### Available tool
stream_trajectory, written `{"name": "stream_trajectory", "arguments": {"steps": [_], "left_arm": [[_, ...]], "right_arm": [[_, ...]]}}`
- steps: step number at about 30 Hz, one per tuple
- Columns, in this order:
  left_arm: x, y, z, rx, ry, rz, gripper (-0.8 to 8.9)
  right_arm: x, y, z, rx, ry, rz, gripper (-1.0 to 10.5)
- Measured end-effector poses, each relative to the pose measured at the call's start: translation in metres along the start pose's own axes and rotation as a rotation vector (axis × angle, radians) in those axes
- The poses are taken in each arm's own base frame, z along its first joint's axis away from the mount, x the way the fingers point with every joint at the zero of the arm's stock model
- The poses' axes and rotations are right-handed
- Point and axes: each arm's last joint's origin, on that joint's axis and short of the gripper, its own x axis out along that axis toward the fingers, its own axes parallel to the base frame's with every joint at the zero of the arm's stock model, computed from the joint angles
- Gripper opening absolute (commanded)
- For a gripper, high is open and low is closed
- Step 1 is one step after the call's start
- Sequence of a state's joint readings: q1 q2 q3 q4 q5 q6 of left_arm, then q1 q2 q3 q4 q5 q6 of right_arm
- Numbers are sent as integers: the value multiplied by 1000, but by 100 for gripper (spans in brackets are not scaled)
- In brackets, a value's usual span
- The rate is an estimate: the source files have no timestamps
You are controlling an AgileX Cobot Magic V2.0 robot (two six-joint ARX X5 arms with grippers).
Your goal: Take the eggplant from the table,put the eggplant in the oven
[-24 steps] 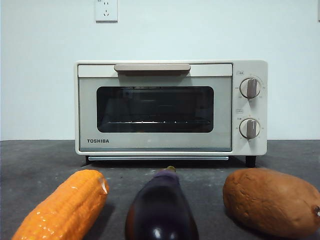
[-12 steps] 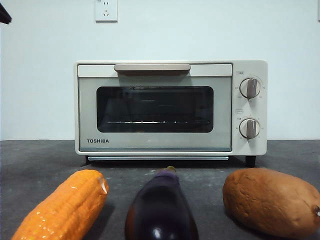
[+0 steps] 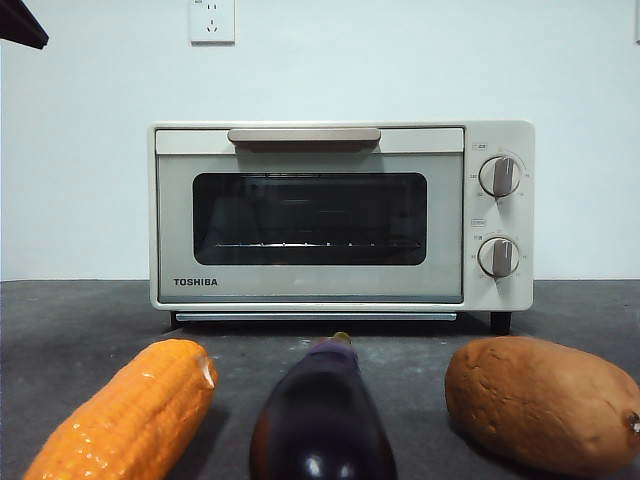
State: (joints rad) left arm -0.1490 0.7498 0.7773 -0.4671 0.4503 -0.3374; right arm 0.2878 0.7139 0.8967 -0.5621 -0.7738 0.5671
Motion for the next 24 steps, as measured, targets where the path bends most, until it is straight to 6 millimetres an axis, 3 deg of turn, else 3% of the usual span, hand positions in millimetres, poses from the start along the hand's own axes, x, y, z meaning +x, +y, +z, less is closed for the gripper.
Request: {"name": "stream_trajectory", "arguments": {"steps": [8,15,18,24], "left_arm": [[1,-2,-1,11,8,-14,6],[1,-2,-1,14,9,-14,6],[1,-2,-1,21,10,-14,6],[1,-2,-1,33,10,-14,6]], "right_arm": [[63,-4,-18,23,203,-188,401],[126,-8,-46,8,428,-381,400],[162,-12,-63,-25,543,-534,393],[216,-26,-90,-46,630,-647,392]]}}
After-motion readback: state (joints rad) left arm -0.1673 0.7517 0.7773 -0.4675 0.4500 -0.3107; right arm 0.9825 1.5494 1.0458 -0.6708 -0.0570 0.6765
